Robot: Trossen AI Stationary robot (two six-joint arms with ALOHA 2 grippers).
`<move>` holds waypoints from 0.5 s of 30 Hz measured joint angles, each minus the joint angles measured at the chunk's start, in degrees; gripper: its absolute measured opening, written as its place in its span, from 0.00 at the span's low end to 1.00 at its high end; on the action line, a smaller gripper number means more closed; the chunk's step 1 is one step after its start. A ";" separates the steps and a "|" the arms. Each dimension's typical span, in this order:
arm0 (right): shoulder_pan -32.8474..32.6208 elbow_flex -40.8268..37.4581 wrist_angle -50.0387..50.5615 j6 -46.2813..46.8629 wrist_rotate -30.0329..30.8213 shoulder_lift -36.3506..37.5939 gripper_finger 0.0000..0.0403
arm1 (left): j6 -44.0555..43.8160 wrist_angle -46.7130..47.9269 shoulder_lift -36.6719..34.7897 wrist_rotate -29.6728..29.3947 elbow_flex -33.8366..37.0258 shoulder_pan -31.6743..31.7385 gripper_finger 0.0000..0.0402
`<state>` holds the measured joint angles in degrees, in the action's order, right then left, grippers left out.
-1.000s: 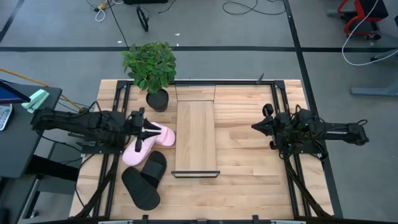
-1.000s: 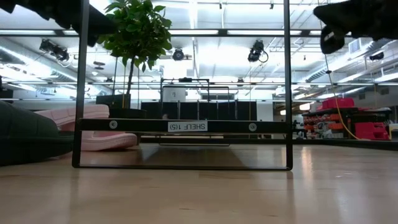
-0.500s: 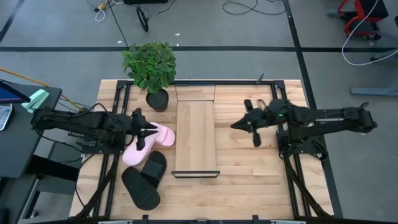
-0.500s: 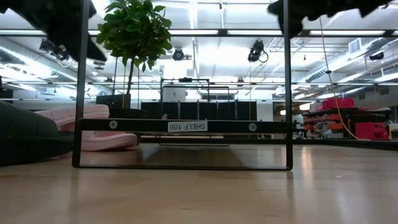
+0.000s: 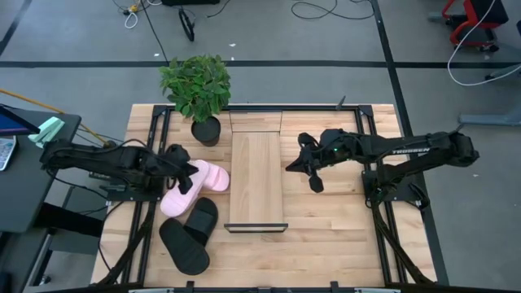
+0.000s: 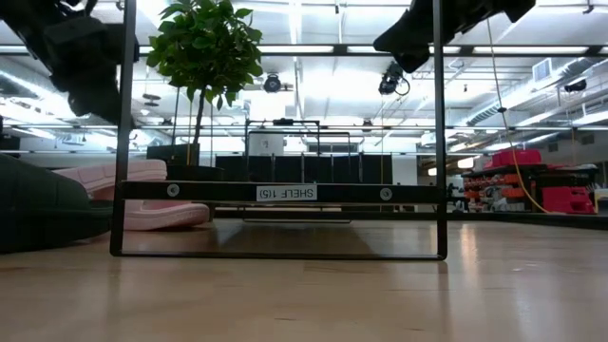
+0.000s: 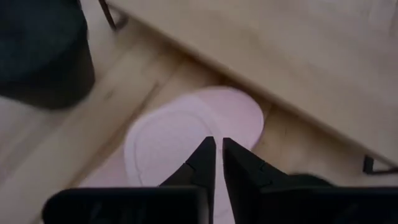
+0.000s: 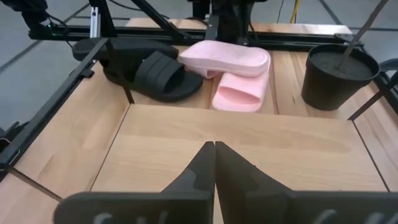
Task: Pick and place slides into the shelf
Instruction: Put the bottom black slipper on the shelf
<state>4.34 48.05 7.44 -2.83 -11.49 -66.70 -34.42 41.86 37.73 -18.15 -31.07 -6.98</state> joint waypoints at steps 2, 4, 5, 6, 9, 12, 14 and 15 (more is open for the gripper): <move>0.00 0.00 0.05 0.00 0.00 0.02 0.03 | -0.94 0.18 1.90 2.63 -0.02 -0.05 0.05; 0.00 0.00 0.15 0.02 0.00 0.02 0.03 | -0.99 1.13 4.43 4.57 -1.01 -0.50 0.04; 0.00 0.00 0.28 0.02 0.02 0.02 0.03 | -1.00 1.88 5.94 4.83 -2.11 -0.98 0.03; 0.00 0.00 0.29 0.02 0.01 0.02 0.03 | -0.96 2.43 7.52 4.85 -3.44 -1.54 0.03; 0.00 0.00 0.29 0.09 0.02 0.02 0.03 | -0.01 7.70 12.27 4.82 -8.09 -2.73 0.03; 0.00 0.00 0.39 0.22 0.02 0.02 0.03 | -1.42 12.58 16.54 4.69 -13.00 -3.02 0.03; 0.00 0.00 0.86 0.53 0.02 0.02 0.03 | -2.35 14.33 19.08 4.70 -15.62 -3.02 0.05; 0.00 0.00 1.35 0.94 0.02 0.02 0.03 | -2.42 15.29 20.28 4.70 -16.69 -3.02 0.06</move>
<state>4.34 48.05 8.78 -1.89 -11.46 -66.67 -36.84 57.15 58.00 -13.45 -47.76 -10.00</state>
